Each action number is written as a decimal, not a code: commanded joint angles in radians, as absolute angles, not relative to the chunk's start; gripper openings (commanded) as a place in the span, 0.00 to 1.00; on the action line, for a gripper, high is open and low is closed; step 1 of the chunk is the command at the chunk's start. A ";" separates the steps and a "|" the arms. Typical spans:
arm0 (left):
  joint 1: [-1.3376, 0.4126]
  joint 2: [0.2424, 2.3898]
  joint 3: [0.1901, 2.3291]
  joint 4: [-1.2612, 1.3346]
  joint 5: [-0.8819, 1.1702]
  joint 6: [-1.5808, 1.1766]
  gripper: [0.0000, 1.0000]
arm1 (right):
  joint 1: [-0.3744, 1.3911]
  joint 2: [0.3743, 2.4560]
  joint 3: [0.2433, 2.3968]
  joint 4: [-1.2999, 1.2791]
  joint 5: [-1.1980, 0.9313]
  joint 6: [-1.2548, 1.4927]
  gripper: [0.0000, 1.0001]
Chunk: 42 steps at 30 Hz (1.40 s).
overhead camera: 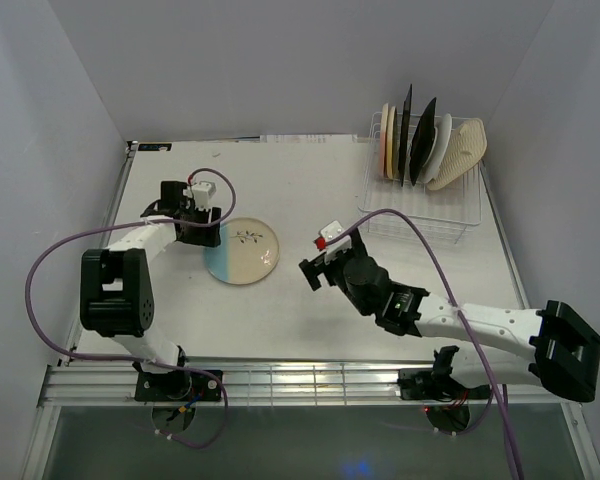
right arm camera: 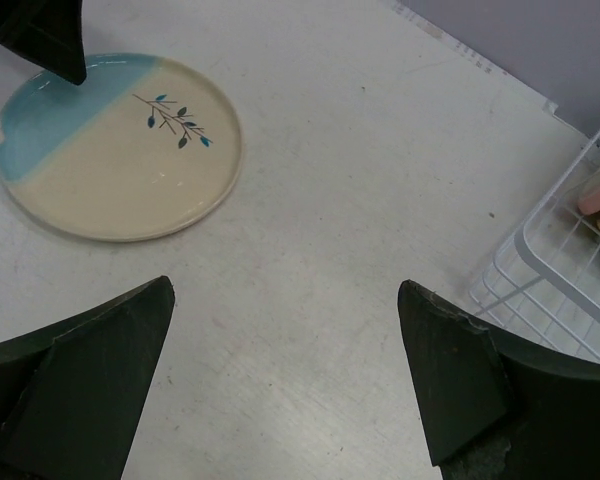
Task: Load the plates into the dish rack
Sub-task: Pick up the plate at the center of the board.
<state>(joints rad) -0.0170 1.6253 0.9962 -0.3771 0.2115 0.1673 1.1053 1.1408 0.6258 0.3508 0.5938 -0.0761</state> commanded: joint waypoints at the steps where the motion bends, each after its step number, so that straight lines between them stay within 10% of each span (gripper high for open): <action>1: 0.035 1.675 1.043 -0.350 0.253 0.164 0.75 | 1.169 1.195 0.698 0.423 0.710 -0.173 0.98; 25: 0.049 1.804 1.103 -0.451 0.411 0.176 0.01 | 1.204 1.285 0.700 0.491 0.643 -0.290 0.97; 42: 0.048 1.710 1.103 -0.548 0.551 0.199 0.00 | 1.319 1.700 0.821 0.716 0.632 -0.705 0.97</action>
<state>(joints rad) 0.0547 1.7893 1.0874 -0.5091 0.4648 0.1799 1.2858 1.6844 0.8040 0.5354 0.6025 -0.5598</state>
